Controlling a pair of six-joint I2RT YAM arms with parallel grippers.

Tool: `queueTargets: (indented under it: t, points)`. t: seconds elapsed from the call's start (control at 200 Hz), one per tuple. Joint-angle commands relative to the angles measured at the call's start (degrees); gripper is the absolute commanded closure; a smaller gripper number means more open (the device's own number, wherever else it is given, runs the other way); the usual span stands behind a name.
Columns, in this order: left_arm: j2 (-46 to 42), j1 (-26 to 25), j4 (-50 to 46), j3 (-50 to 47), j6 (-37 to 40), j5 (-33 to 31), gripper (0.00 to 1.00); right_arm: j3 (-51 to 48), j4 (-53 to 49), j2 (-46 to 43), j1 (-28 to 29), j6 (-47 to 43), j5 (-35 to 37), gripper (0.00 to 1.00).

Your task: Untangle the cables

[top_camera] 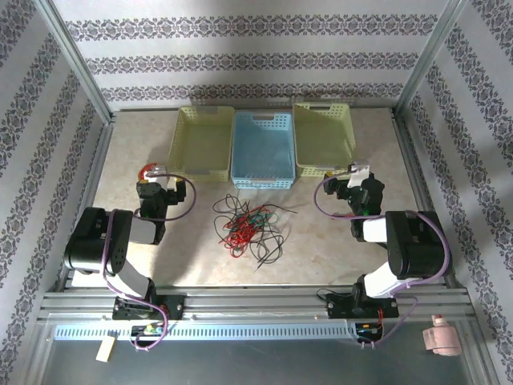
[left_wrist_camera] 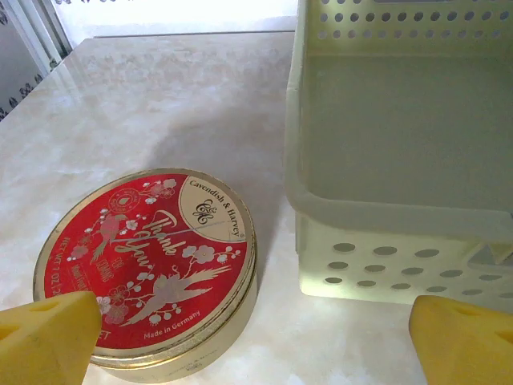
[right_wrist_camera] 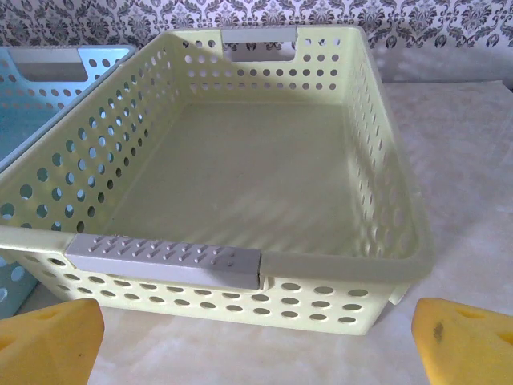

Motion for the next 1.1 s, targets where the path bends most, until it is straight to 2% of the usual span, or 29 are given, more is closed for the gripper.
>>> queueTargets:
  t: [0.0,0.26,0.375,0.46,0.525,0.6,0.675,0.71,0.775,0.845,0.9,0.93,0.96,1.035,1.095]
  points:
    - [0.1,0.53,1.64,0.71,0.25,-0.42,0.01,0.14,1.41,0.06,0.04,0.83,-0.55,0.01]
    - [-0.08,0.53,1.73,0.77,0.46,-0.71,0.01,0.31,1.15,0.06,0.39,0.53,0.01,0.02]
    - [-6.51,0.4,-9.95,3.92,0.86,-0.09,0.01,0.37,0.9,0.08,0.11,1.52,1.73,0.02]
    - [-11.69,0.13,-17.61,6.24,-0.12,-3.41,0.01,0.45,0.64,0.02,0.39,1.32,2.45,0.02]
    - [-15.16,-0.21,-15.12,4.48,-1.92,-7.24,0.01,0.49,0.62,-0.03,0.39,1.34,2.45,0.02]
    - [-18.61,-0.84,-7.94,0.52,-2.28,-7.97,0.01,0.36,0.71,-0.03,0.39,1.32,2.5,0.02]
    - [-20.82,-2.93,-4.21,-1.39,-3.03,-13.03,0.01,0.01,1.33,-0.16,0.24,1.92,3.51,0.02]
    - [-22.48,-3.83,-7.55,-0.57,-5.09,-15.06,0.01,-0.2,1.42,-0.96,0.0,2.57,3.99,0.02]
    - [-25.76,-4.9,-25.97,5.76,-10.2,-16.81,0.01,0.34,-4.53,-6.42,0.14,2.45,5.14,0.06]
    - [-26.84,-8.51,-40.32,11.58,-11.96,-19.57,0.01,3.22,-16.19,-15.01,4.36,0.27,13.57,0.21]
    - [-27.21,-13.47,-41.41,12.32,-6.51,-21.55,0.01,3.5,-17.96,-20.51,9.62,0.38,21.99,0.33]
    - [-27.49,-16.73,-40.44,12.0,-3.78,-24.16,0.01,3.57,-18.7,-23.01,13.13,0.73,27.17,0.34]
    - [-28.01,-18.9,-40.22,11.87,-3.07,-26.11,0.01,4.38,-22.75,-25.62,16.4,0.95,28.73,0.34]
    - [-30.32,-21.1,-47.37,13.9,-7.71,-20.22,0.01,11.69,-43.65,-28.88,23.62,7.0,29.5,0.35]
    - [-31.61,-22.13,-53.02,15.43,-13.34,-13.66,0.01,15.26,-53.0,-29.19,29.37,11.42,29.28,0.36]
